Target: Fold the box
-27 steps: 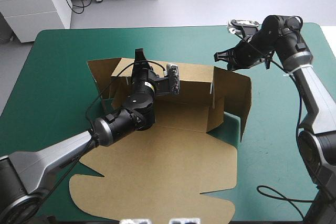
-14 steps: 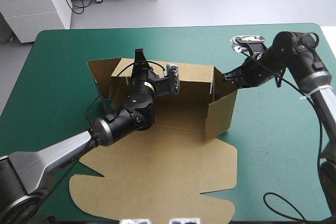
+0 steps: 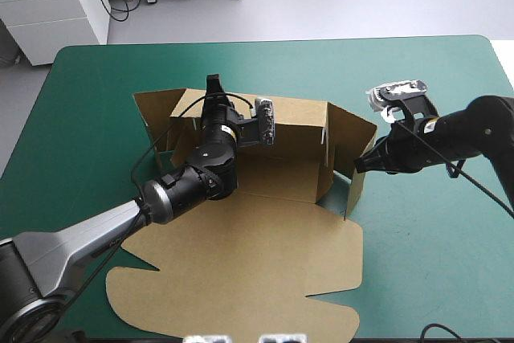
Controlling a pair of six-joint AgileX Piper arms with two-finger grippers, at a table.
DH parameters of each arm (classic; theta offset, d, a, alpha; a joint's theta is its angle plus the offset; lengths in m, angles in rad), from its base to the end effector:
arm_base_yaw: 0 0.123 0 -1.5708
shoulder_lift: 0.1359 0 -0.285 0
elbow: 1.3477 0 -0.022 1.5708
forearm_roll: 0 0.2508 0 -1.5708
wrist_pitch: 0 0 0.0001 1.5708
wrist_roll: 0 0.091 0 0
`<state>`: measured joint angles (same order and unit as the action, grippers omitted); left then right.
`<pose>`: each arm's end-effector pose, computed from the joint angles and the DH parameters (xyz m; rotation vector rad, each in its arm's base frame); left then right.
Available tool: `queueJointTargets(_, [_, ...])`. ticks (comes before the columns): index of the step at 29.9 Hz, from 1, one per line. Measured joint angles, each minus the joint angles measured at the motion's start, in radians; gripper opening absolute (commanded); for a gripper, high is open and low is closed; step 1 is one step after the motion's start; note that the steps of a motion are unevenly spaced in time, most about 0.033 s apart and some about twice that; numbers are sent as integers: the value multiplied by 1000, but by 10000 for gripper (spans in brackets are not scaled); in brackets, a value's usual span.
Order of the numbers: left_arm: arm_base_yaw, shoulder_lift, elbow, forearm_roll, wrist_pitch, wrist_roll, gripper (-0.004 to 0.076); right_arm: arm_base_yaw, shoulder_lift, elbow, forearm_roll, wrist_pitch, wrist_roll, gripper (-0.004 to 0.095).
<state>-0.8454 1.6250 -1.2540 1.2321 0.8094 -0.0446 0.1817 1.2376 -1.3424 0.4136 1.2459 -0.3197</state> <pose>0.2820 -0.2242 0.3152 1.4608 1.5705 0.9375 0.2196 0.0756 0.3999 -0.5989 2.4873 0.5060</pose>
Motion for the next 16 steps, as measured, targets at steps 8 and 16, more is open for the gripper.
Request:
queueJointTargets(8, [0,0,0,0,0,0,15,0,-118,-11,35,5,-36,-19])
queueJointTargets(16, [0,0,0,0,2,0,15,0,-107,-12,23,-117,-11,-17])
